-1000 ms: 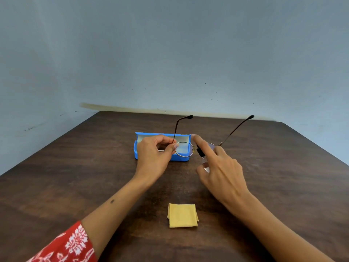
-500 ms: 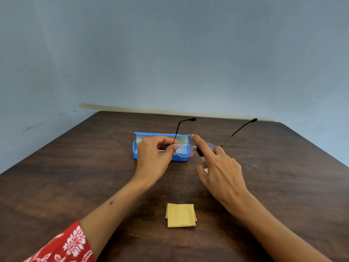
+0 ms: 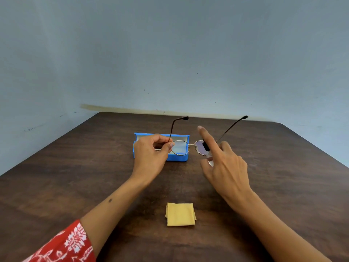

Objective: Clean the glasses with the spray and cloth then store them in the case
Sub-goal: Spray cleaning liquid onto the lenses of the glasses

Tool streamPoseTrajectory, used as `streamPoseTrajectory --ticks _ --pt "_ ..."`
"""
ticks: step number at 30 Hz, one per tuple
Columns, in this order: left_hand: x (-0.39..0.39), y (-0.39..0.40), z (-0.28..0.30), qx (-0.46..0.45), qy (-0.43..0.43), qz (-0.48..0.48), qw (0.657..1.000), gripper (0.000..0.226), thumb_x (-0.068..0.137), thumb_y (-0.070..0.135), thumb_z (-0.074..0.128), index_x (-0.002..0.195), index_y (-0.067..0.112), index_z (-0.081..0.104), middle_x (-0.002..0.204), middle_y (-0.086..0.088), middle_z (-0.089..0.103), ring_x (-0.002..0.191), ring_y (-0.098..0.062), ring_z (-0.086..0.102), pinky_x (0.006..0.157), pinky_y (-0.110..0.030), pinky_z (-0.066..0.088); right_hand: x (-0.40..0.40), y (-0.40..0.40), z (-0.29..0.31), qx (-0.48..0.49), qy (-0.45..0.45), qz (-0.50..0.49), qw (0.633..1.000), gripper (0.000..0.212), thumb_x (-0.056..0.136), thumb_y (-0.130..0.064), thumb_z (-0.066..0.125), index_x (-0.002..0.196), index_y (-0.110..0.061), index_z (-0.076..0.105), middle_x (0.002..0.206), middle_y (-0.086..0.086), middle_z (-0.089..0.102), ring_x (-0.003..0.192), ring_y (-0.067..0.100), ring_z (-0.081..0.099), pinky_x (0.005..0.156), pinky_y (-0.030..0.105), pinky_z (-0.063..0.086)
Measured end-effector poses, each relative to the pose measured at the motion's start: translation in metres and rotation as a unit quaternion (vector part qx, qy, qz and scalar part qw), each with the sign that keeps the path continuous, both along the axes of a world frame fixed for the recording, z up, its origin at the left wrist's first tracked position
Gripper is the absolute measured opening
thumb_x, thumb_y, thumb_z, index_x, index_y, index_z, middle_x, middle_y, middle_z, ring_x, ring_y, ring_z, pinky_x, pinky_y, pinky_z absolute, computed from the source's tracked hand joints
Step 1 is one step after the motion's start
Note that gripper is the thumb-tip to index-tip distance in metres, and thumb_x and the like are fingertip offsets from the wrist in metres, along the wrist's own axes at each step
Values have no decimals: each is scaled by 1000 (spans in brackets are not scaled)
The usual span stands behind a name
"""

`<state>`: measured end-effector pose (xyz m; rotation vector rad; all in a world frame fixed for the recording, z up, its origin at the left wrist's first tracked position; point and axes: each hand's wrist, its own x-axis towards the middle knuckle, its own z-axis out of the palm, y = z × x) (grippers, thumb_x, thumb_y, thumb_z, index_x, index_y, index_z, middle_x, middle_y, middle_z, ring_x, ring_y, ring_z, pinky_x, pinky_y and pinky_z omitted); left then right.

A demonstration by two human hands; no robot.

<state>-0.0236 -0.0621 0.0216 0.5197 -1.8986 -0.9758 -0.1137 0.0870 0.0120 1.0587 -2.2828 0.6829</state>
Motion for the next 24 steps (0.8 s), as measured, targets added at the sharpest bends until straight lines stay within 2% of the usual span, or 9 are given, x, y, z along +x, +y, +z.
streamPoseTrajectory --ticks 2,5,8,10,13,16,19,21,24 --pt "0 -3 0 3 1 9 1000 11 79 12 72 90 12 73 74 6 68 74 -5 68 71 -20 56 -4 3 1 17 -14 -21 1000 78 79 -20 56 144 -46 21 78 3 46 48 26 47 45 28 36" --pt "0 -4 0 4 0 16 1000 14 79 12 72 92 12 72 76 5 68 73 -3 67 67 -12 54 -7 8 4 71 -26 -52 996 71 84 -22 51 144 -43 20 87 2 50 59 27 55 50 30 39" --pt "1 -5 1 12 7 19 1000 13 79 11 72 91 12 73 75 5 68 72 -3 67 65 -6 51 -10 11 4 80 -28 -62 994 68 85 -22 49 145 -40 21 92 2 50 59 26 51 51 29 35" --pt "1 -4 2 14 8 21 1000 12 79 11 72 91 12 73 73 6 67 72 -3 67 64 -5 50 -11 10 4 69 -31 -60 995 74 85 -20 49 146 -43 14 91 3 51 60 27 53 52 29 36" --pt "2 -3 3 13 5 22 1000 12 79 11 72 91 13 73 72 8 66 72 -3 67 64 -5 50 -11 8 3 62 -17 -46 997 85 86 -17 47 141 -49 -10 84 3 45 54 24 49 49 29 39" --pt "2 -3 3 12 5 20 1000 12 79 12 72 91 12 73 74 6 67 74 -6 68 67 -13 53 -12 8 4 76 -28 -57 995 74 87 -19 45 146 -45 9 88 2 42 57 25 47 53 30 41" --pt "2 -3 3 11 2 20 1000 12 79 12 72 91 12 73 75 6 67 76 -8 68 71 -17 53 -14 9 3 89 -38 -74 993 63 87 -18 44 142 -39 22 91 2 45 60 28 51 56 31 43" --pt "2 -3 4 7 0 21 1000 12 79 12 72 92 12 72 75 7 67 77 -7 68 71 -16 52 -15 10 3 84 -40 -73 993 64 86 -17 45 142 -38 24 89 2 45 60 28 52 54 30 41" --pt "2 -2 4 5 -2 19 1000 14 79 12 71 93 12 72 76 8 66 77 -6 67 71 -16 52 -17 10 3 70 -34 -62 995 74 86 -19 48 146 -44 11 87 1 43 60 26 53 54 30 41"
